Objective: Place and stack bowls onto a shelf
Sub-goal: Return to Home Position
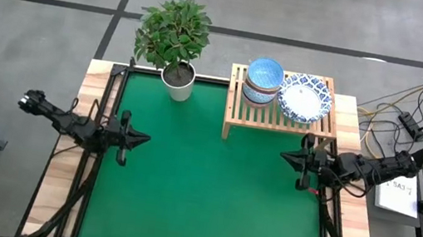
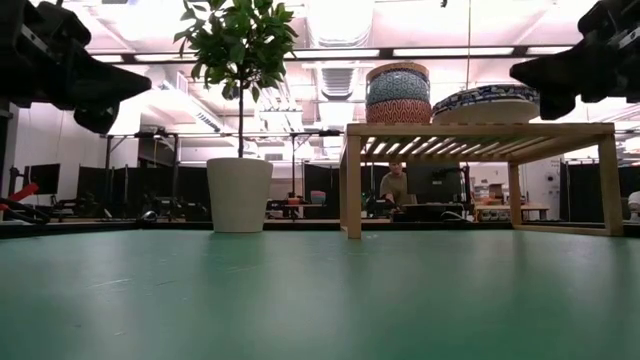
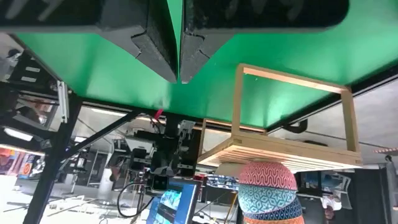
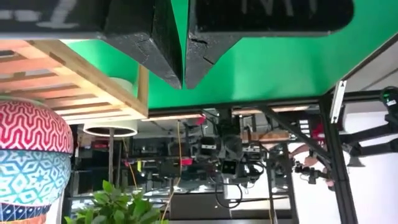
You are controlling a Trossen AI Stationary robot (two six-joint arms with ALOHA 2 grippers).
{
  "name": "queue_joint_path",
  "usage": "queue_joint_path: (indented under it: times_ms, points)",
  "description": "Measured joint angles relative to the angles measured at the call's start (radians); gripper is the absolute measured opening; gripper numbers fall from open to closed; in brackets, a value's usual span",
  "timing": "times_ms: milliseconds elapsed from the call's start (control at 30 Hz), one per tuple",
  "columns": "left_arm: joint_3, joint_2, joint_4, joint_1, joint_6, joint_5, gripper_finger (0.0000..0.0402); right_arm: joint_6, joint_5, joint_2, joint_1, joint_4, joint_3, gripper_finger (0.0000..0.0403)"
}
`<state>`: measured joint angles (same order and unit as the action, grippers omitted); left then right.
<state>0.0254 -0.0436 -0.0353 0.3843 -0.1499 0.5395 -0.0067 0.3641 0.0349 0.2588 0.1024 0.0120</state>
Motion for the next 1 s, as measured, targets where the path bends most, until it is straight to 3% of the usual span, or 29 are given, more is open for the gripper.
queue_joint_path:
  times_ms: [233,400,1000]
  points:
    - [0.000,-0.003,0.000,0.000,0.058,0.134,0.0000,-0.004,0.004,0.002,0.000,-0.036,0.000,0.0009]
    - [0.000,-0.005,0.000,0.000,0.127,0.132,0.0000,-0.052,0.003,0.009,0.000,-0.038,0.000,0.0009]
    - [-0.001,-0.014,-0.002,0.000,0.126,0.132,0.0000,-0.020,0.003,0.010,0.000,-0.042,-0.001,0.0009]
